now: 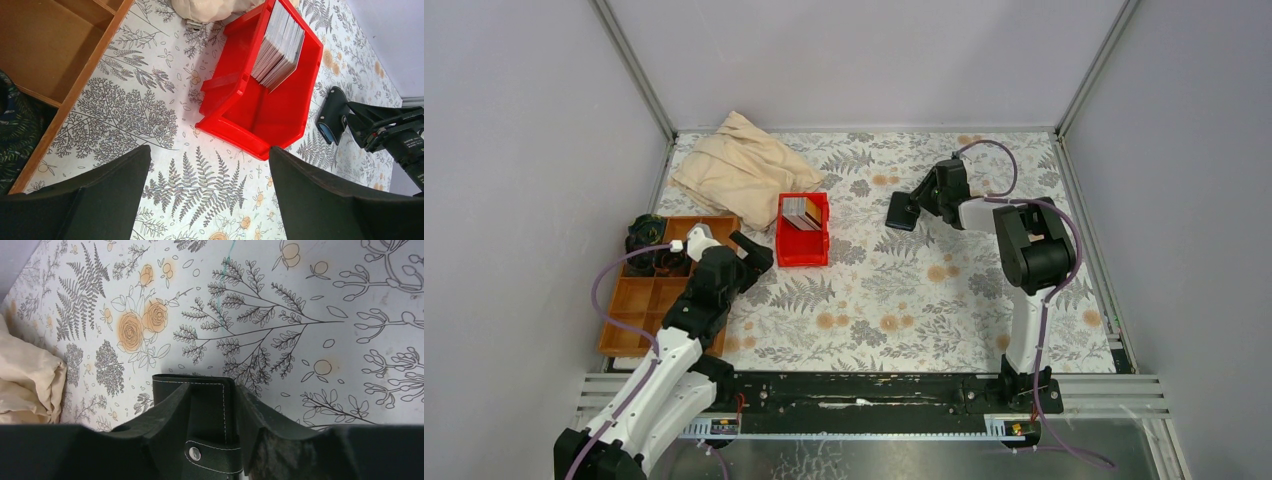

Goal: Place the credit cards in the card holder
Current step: Move the card holder to the center of the board.

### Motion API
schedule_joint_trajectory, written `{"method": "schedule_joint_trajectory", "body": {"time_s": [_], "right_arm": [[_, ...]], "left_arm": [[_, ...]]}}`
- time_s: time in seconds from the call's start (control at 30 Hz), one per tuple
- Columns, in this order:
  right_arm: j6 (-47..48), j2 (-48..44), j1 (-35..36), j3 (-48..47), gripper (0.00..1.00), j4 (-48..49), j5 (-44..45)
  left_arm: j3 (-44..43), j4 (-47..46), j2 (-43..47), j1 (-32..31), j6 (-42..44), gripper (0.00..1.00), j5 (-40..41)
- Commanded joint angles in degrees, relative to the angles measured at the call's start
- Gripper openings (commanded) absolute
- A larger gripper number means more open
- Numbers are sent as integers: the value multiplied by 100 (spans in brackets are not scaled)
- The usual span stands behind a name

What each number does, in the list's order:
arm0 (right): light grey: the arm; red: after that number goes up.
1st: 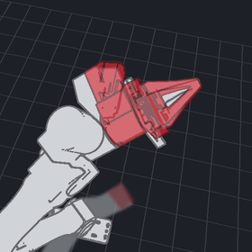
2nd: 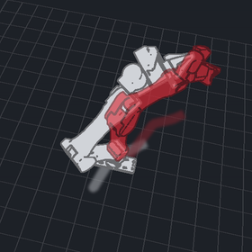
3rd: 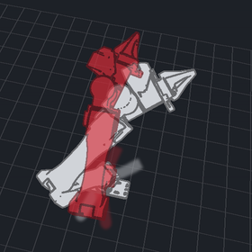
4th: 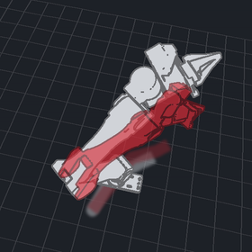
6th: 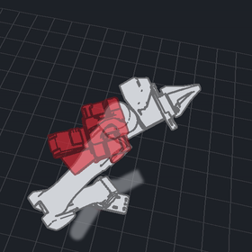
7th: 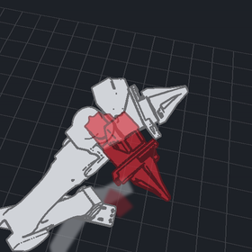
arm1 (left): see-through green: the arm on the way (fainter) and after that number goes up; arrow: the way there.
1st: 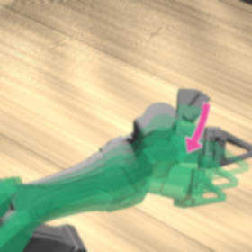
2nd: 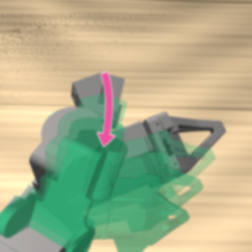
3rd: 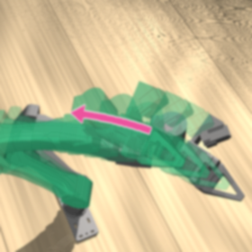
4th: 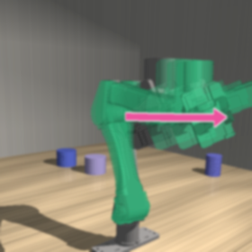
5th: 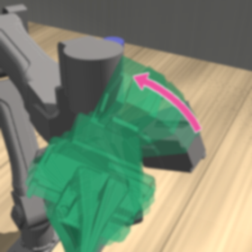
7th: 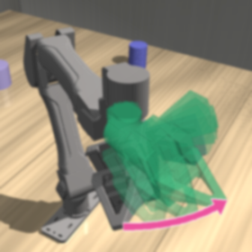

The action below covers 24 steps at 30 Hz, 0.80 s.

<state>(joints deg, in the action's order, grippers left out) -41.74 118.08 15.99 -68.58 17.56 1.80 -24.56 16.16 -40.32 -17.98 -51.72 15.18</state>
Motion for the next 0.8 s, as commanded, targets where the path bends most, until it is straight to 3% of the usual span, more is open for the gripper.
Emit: {"method": "schedule_joint_trajectory", "body": {"time_s": [0.0,0.1,0.37,0.57,0.77], "right_arm": [[-161,-178,21,253,43,49,-358],[-179,-240,18,377,38,149,-404],[-162,-362,19,651,14,298,-576],[-29,-466,19,904,2,393,-850],[133,-628,72,1243,0,488,-1141]], "left_arm": [[72,-308,77,-38,40,95,-2],[82,-298,110,-42,46,95,4],[99,-281,155,-83,31,94,-19],[41,-305,130,-202,139,93,-93],[28,-526,161,-556,232,91,-255]]}}
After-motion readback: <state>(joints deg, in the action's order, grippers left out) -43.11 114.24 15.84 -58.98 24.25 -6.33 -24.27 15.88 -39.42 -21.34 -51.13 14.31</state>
